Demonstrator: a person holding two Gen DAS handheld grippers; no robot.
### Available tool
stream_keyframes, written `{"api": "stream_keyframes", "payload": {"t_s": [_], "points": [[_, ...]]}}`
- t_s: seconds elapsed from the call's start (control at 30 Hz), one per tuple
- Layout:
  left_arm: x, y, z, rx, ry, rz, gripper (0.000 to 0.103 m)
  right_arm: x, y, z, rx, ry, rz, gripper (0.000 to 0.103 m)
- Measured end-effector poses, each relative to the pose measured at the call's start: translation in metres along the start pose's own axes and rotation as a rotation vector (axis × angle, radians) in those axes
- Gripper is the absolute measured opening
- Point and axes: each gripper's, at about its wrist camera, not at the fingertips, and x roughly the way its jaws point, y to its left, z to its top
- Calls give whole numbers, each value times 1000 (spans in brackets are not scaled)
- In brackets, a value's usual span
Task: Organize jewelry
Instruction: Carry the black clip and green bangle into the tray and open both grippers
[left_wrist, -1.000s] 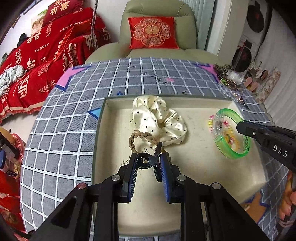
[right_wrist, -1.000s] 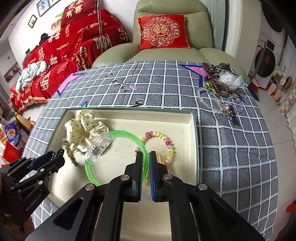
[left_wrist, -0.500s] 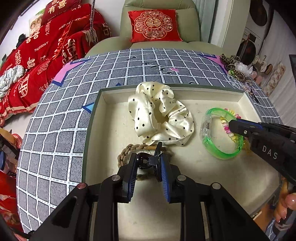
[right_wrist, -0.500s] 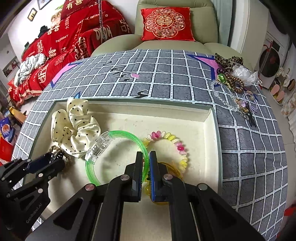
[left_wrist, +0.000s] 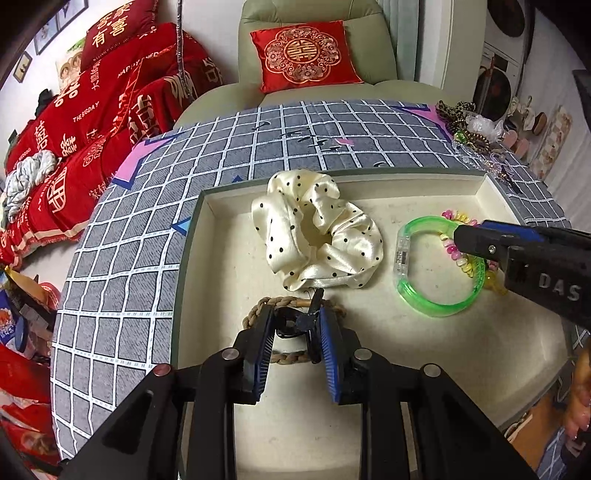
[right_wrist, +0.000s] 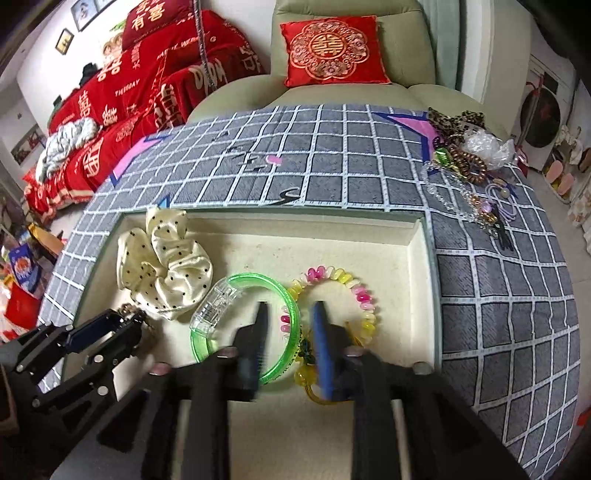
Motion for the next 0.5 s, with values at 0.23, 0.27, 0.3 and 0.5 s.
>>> {"api": "stream_keyframes", "payload": {"t_s": [0.23, 0.27, 0.3, 0.5], "points": [[-17, -4, 0, 17, -46, 7, 88, -18, -5, -4, 32, -25, 7, 43], [-18, -4, 0, 14, -45, 4, 88, -19, -6, -5, 37, -23, 7, 43], [-20, -4, 0, 10, -46, 3, 88, -20, -7, -6, 43, -19, 9, 43], [-35, 0, -8, -8, -57, 7, 103, -35, -11, -17, 57, -19, 19, 59]]}}
